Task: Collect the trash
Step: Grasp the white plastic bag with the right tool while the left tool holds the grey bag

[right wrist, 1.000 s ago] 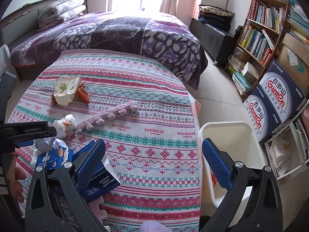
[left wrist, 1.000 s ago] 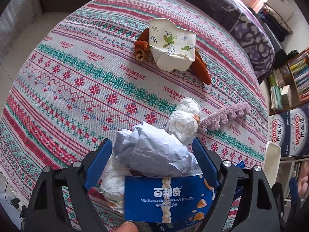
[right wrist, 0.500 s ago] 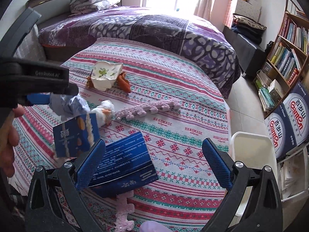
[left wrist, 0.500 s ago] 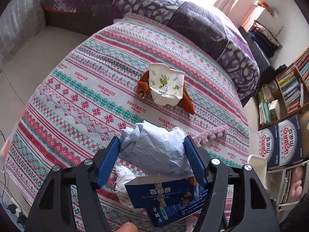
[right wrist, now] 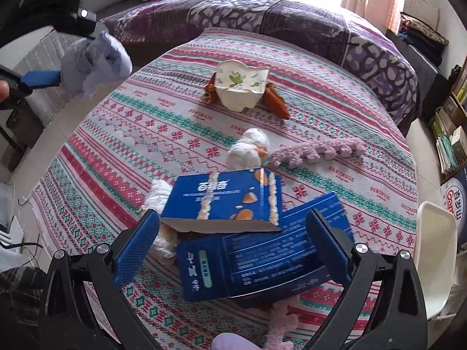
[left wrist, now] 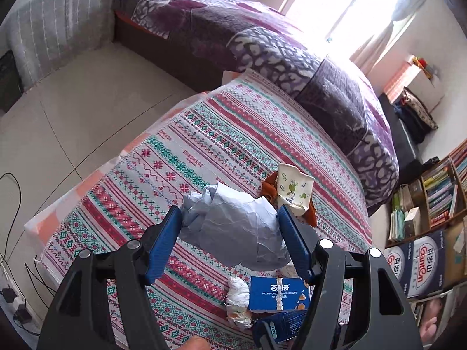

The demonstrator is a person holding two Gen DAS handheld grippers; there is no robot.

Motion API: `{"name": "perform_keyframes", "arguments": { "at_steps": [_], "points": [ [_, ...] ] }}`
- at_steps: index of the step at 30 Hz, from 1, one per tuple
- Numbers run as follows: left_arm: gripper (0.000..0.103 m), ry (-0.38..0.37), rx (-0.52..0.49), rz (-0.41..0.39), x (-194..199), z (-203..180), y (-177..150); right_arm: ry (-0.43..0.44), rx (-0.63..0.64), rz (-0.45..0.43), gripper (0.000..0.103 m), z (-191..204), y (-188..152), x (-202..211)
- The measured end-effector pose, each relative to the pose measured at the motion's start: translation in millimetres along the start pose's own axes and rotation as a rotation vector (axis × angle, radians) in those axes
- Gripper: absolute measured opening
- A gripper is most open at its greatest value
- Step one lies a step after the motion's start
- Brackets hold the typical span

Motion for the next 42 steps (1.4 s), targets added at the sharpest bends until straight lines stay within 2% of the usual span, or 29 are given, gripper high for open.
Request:
{"name": "perform_keyframes", "arguments": {
  "at_steps": [4,6,8,15,16,17,20,24,30,35,42],
  "points": [
    [0.067,-0.006,0.021,-0.012,8,12,6,0.044,0.047,0.016,0.095,25,-4,-4],
    [0.067,-0.010,0.030,-0.011,8,17,8,0.057,0.074,0.035,0.088,36,-6,-8],
    [0.067,-0.011,0.037,-0.005,8,20,8,0.063,0.093,0.056,0.086,44,-9,-15],
    [0.067,-0.008,0.039,0.007,6,25,5,-0.028,0.126,0.105,0.080,52,-9,-48],
    [0.067,-0.007,0.039,0.007,5,26,5,-0.024,0.115,0.117,0.076,51,-9,-52],
    [0.067,-0.005,0.039,0.007,5,26,6,-0.023,0.109,0.127,0.060,50,-9,-56],
    [0.067,-0.004,0.045,0.005,4,28,7,0.003,0.108,0.112,0.034,51,-5,-53],
    [0.067,-0.004,0.043,-0.008,6,28,8,0.065,0.084,0.080,0.033,50,1,-41],
    [0.067,0.016,0.017,-0.056,13,21,10,0.124,0.022,-0.042,0.033,39,23,-2],
    [0.067,0.035,-0.005,-0.083,15,12,11,0.101,-0.037,-0.122,0.033,16,37,20],
    [0.067,0.087,-0.063,-0.121,12,-8,3,0.018,-0.139,-0.196,0.033,-24,51,37]
  ]
}}
Point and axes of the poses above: each gripper's, at about its wrist camera, not at the fingertips, and x roughly against the way its jaws point, z to its left, y to its top, the point moved 7 cm from there along -x, roughly the way its jaws point, and after that the axes turned 9 degrees about z, right-handed, at the moved point
